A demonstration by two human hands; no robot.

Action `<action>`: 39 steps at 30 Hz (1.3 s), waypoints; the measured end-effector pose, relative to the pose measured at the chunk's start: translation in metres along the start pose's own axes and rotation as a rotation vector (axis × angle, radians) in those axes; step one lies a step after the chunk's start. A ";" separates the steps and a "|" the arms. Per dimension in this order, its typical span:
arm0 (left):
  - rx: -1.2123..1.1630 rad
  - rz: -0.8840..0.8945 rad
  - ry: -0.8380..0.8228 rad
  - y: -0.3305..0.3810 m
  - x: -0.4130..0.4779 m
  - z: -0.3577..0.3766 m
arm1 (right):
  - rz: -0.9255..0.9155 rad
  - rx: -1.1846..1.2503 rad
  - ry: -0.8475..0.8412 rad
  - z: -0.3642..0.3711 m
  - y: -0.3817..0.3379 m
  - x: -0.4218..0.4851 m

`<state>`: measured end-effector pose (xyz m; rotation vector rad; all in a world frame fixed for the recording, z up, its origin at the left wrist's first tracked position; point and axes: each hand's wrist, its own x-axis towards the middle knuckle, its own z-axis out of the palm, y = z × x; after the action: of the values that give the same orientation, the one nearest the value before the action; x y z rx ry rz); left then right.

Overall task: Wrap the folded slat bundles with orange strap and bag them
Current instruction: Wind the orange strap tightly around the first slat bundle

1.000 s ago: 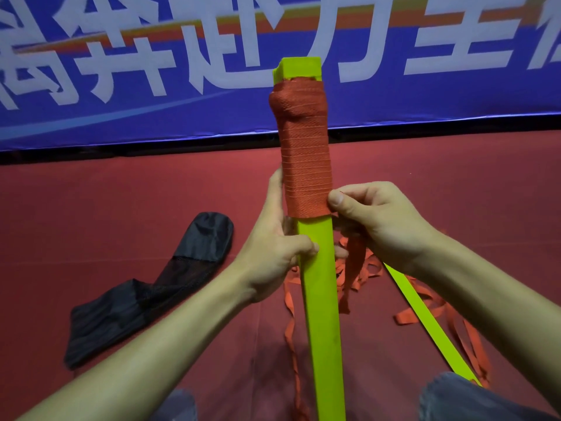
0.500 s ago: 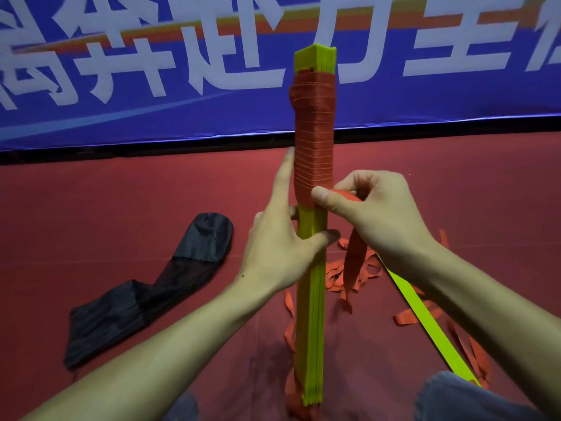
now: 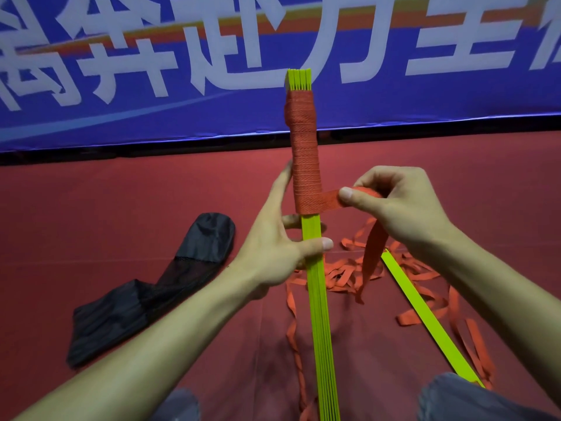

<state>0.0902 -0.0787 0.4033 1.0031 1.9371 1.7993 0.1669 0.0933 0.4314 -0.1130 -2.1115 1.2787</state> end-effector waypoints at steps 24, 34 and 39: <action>-0.227 0.065 -0.248 -0.003 -0.002 0.006 | 0.149 0.406 -0.300 0.007 -0.011 -0.011; 0.249 0.170 0.181 -0.001 -0.005 0.027 | 0.115 -0.014 0.091 0.027 -0.021 -0.017; 0.307 0.127 0.211 -0.003 -0.001 0.014 | 0.123 -0.058 0.090 0.030 -0.020 -0.016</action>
<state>0.0993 -0.0694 0.3981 1.0891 2.3839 1.7706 0.1674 0.0542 0.4305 -0.3240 -2.0917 1.2583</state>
